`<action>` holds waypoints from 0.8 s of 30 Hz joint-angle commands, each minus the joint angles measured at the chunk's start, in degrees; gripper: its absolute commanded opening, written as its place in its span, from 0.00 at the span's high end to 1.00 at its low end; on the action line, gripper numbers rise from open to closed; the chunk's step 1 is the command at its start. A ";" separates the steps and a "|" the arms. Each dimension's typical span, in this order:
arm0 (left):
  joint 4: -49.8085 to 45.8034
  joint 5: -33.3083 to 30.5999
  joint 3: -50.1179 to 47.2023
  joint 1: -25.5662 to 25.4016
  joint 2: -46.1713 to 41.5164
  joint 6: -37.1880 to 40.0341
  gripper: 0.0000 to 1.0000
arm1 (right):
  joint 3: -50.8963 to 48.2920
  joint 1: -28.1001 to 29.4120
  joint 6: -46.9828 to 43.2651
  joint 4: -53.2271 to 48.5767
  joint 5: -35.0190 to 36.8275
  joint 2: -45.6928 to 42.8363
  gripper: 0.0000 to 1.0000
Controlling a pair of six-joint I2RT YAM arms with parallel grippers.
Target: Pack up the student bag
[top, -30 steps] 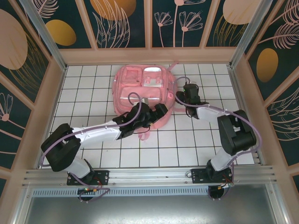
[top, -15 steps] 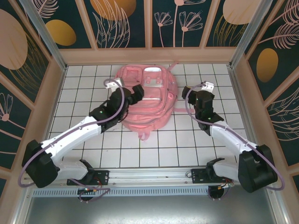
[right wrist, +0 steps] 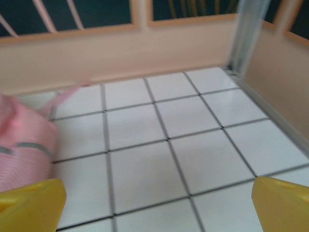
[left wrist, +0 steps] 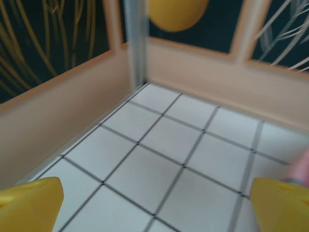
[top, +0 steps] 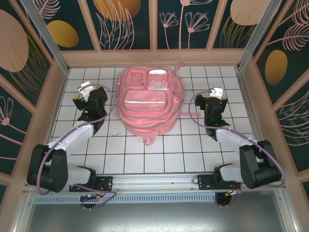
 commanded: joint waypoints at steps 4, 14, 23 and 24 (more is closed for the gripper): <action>13.80 4.32 -8.87 6.37 3.85 5.69 0.01 | -4.63 -5.47 -1.20 12.41 2.53 4.92 0.01; 40.82 8.87 -20.02 9.99 9.50 6.27 0.01 | -15.92 -12.67 -0.36 37.06 -8.85 10.17 0.01; 61.22 24.37 -30.16 10.12 10.91 12.40 0.01 | -20.71 -13.90 -1.87 45.98 -17.92 11.30 0.01; 65.44 23.78 -31.47 10.09 12.58 12.49 0.01 | -21.26 -13.93 -2.38 49.99 -18.29 13.77 0.01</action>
